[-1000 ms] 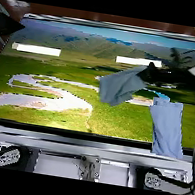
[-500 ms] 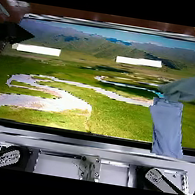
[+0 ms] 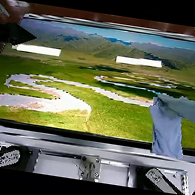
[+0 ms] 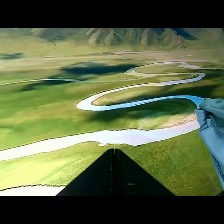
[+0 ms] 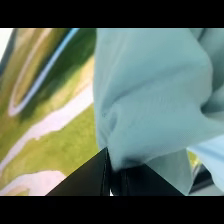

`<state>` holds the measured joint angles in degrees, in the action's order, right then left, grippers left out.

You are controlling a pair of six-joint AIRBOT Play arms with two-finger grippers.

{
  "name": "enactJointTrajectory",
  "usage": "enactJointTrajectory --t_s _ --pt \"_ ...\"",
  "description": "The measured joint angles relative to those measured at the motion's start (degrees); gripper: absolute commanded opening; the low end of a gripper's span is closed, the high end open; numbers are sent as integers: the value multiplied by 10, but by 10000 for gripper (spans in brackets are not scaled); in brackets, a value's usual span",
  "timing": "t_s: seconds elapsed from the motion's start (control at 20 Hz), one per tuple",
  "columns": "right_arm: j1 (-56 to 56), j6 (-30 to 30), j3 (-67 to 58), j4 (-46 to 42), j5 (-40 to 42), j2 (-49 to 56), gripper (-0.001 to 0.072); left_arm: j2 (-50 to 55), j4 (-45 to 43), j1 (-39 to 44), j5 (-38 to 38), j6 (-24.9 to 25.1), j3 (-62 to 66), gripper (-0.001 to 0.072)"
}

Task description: Fold the shirts.

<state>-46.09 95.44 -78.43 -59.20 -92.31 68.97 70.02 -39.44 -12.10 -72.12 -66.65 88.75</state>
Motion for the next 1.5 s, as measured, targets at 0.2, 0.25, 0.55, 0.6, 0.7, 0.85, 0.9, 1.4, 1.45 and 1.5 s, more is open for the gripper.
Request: enactJointTrajectory --t_s 0.2,0.25,0.55,0.6,0.7,0.85,0.9,1.4,1.45,1.5 --pt "1 10 24 -84 -78 -6 60 0 0 0 0 8 0 39" --pt "1 10 40 -107 -91 -8 59 0 0 0 0 9 0 39" --pt "2 3 176 -198 -78 -20 127 0 0 0 0 14 0 39" --pt "2 2 195 -208 -65 -21 431 0 0 0 0 14 0 39" --pt "2 -1 221 -221 -45 -22 678 0 0 0 0 14 0 39" --pt "2 -17 230 -227 -34 -23 678 0 0 0 0 15 0 39" --pt "2 -26 222 -228 -36 -23 677 1 0 1 1 15 0 38" --pt "141 -62 56 -134 95 -80 678 67 -324 203 -18 -115 0 705" --pt "182 -63 52 -149 99 -79 678 79 -360 233 -23 -134 0 705" --pt "221 -63 50 -165 100 -75 678 91 -386 258 -28 -147 0 705"
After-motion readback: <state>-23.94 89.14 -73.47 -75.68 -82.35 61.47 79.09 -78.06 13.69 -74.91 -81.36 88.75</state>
